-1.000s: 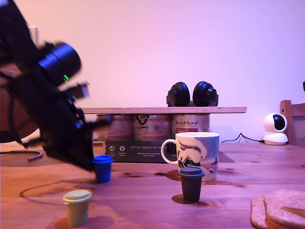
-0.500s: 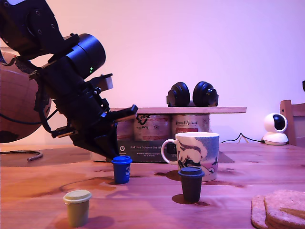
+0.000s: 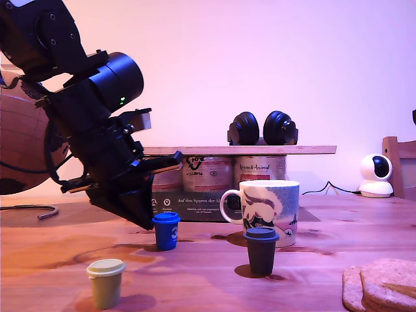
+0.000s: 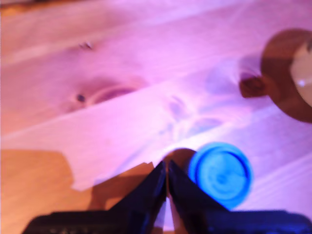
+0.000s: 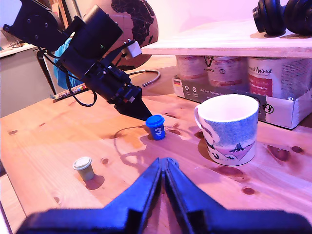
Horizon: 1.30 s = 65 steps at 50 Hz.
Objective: Slide the blue coffee capsule to the right
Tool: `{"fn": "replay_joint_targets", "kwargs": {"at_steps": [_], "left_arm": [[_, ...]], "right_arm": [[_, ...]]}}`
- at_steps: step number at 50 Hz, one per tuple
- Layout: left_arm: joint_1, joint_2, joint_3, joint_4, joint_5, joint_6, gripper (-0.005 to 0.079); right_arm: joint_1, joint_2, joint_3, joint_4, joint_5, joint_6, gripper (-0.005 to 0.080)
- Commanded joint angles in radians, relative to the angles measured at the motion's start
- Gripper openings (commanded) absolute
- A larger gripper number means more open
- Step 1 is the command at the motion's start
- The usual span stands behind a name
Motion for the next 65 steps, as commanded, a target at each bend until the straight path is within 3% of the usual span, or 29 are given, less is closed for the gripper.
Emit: {"fn": "replay_joint_targets", "kwargs": {"at_steps": [1,39,65], "left_arm": [[-0.015,0.016,-0.010,0.008,0.013,-0.022,-0.0019],[-0.120,0.016,-0.010,0.043,0.104,-0.123,-0.0019],[-0.016,0.011,-0.010,-0.081,0.054,-0.011,-0.0019]], "right_arm": [[0.004,-0.006,-0.005,0.000,0.001,0.000,-0.0012],[0.004,-0.006,-0.005,0.001,0.024,0.000,-0.0012],[0.004,-0.006,-0.005,0.001,0.027,0.000,-0.0012]]}}
